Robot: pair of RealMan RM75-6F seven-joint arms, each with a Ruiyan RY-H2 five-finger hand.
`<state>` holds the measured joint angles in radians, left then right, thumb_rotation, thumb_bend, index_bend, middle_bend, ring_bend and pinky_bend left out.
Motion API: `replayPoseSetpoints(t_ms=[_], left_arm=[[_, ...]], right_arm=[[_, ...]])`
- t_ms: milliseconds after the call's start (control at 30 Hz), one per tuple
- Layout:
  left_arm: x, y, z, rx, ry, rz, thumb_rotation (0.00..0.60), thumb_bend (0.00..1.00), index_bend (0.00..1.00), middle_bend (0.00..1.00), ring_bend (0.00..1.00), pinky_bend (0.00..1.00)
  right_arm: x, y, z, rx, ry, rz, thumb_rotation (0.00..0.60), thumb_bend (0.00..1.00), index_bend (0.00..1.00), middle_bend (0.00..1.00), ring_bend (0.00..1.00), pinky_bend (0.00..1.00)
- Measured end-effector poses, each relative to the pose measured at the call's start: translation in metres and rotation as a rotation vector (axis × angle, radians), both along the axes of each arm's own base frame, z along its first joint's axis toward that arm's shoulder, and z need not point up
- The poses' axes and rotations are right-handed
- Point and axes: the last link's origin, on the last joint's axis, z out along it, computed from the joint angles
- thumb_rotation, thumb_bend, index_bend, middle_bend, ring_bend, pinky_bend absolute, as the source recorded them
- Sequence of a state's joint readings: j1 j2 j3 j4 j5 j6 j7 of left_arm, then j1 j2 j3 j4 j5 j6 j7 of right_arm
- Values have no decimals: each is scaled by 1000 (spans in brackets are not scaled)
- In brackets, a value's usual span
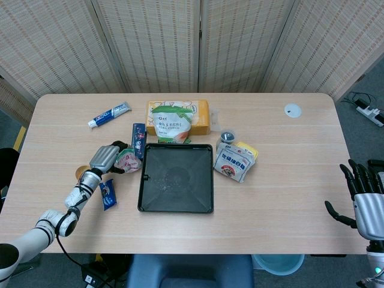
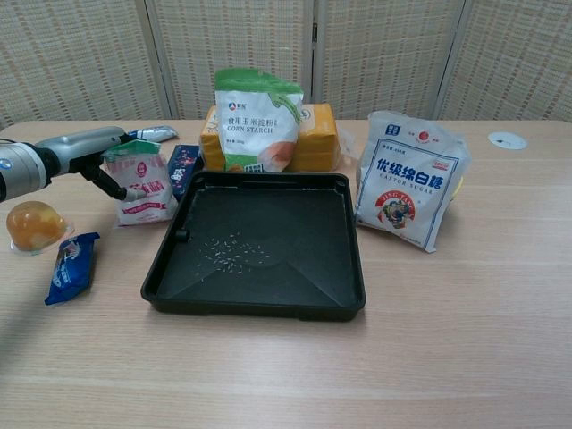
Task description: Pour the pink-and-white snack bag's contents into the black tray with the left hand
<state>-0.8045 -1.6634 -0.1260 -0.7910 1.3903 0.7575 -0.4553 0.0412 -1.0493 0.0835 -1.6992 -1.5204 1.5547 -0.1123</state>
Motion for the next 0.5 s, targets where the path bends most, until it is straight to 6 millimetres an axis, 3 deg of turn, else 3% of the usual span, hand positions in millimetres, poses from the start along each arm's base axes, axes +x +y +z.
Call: replayPoseSetpoints(t_ms=[300, 500], left_arm=[[0, 0, 8, 11, 15, -19, 600, 376, 45, 148, 51, 259], [1, 0, 21, 20, 4, -14, 600, 376, 13, 127, 34, 224]], right_arm=[[0, 0, 1, -1, 1, 2, 413, 343, 0, 49, 14, 0], [0, -1, 1, -2, -1, 7, 413, 344, 0, 50, 16, 0]])
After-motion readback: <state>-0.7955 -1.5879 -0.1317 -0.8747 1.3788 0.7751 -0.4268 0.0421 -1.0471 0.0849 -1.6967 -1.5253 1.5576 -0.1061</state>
